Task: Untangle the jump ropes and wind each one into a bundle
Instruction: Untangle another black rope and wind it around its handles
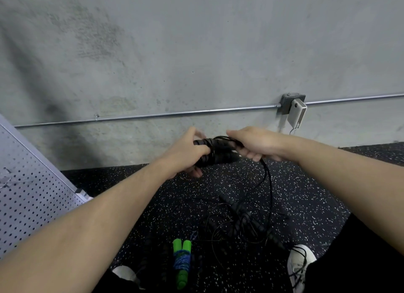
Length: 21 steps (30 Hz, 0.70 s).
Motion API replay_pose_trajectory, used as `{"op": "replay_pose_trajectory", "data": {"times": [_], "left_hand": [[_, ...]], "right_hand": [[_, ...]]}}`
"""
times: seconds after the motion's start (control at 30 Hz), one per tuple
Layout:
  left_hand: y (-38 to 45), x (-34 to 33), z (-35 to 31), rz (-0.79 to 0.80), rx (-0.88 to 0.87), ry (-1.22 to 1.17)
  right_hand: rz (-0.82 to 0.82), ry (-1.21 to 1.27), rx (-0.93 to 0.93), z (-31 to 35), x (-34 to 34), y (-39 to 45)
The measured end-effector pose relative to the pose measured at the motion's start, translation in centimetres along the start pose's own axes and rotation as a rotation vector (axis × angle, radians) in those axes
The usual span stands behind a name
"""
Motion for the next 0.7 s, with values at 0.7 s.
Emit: {"op": "replay_pose_trajectory", "data": {"times": [0.7], "left_hand": [[-0.5,1.6,-0.8,0.153,0.127,-1.153]], "right_hand": [[0.053,0.350,0.256,-0.6,-2.3,-0.6]]}}
Point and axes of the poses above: each hand's wrist, its own y-axis towards the middle knuckle, its own x-axis out of the back of the hand, z = x × y, the point moved 3 cm from there along y, towards the middle knuckle, and after that the axes turned 14 degrees about x, right-handed, at the moved point
